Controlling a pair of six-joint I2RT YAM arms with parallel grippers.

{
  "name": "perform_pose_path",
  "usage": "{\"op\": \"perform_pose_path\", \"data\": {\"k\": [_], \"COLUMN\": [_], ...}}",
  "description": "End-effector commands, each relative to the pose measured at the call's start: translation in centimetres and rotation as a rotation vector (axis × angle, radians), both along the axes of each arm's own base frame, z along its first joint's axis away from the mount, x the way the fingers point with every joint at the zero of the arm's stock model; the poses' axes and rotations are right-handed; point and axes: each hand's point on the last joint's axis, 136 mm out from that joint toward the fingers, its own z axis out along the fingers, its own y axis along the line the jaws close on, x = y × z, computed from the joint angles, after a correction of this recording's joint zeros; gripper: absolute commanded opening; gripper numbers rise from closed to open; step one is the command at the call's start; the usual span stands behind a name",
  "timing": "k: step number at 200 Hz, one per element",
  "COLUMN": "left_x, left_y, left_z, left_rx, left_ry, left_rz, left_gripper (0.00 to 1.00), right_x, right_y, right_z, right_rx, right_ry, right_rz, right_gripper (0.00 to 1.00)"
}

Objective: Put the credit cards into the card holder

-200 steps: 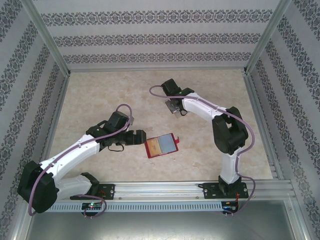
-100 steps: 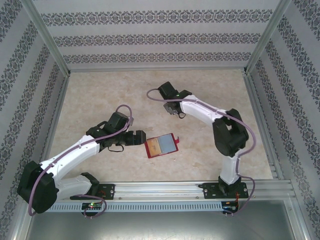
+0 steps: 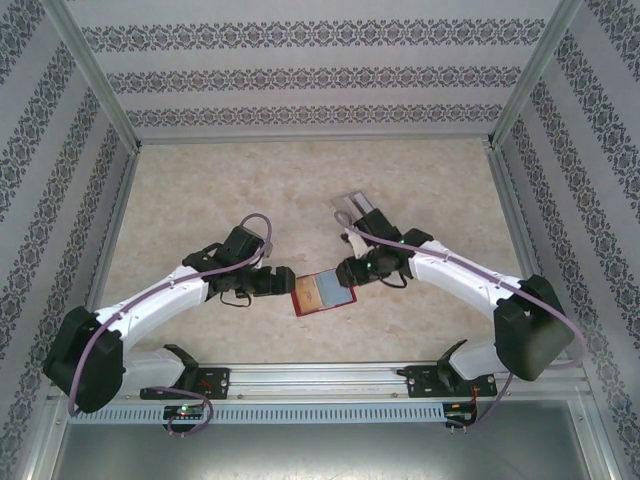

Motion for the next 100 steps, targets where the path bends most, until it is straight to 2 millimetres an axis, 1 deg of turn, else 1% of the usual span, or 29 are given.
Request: {"op": "perform_pose_path", "data": {"k": [1, 25, 43, 69, 100], "left_x": [0.2, 0.6, 0.8, 0.9, 1.0], "left_y": [-1.0, -1.3, -1.3, -1.2, -1.4], "left_z": [-0.4, -0.6, -0.7, -1.5, -1.8], "left_rx": [-0.043, -0.044, -0.034, -0.025, -0.04], "left_ry": [0.025, 0.028, 0.029, 0.042, 0.049], "left_rz": [-0.002, -0.003, -0.001, 0.009, 0.027], "left_gripper": [0.91, 0.91, 0.91, 0.91, 0.81], "right_x": [-1.3, -1.0, -0.5, -0.5, -0.5], "right_y": [1.7, 1.9, 1.4, 1.4, 1.9], "right_z": [-1.3, -2.6, -3.4, -4.4, -5.3], "right_rx": [0.074, 0.031, -0.011, -0.004, 0.006], "right_ry": [0.104, 0.1, 0.092, 0.115, 0.143], "right_rz": [-0.019, -0.013, -0.03, -0.034, -0.035], "right_gripper": [0.49, 0.49, 0.49, 0.48, 0.44]}}
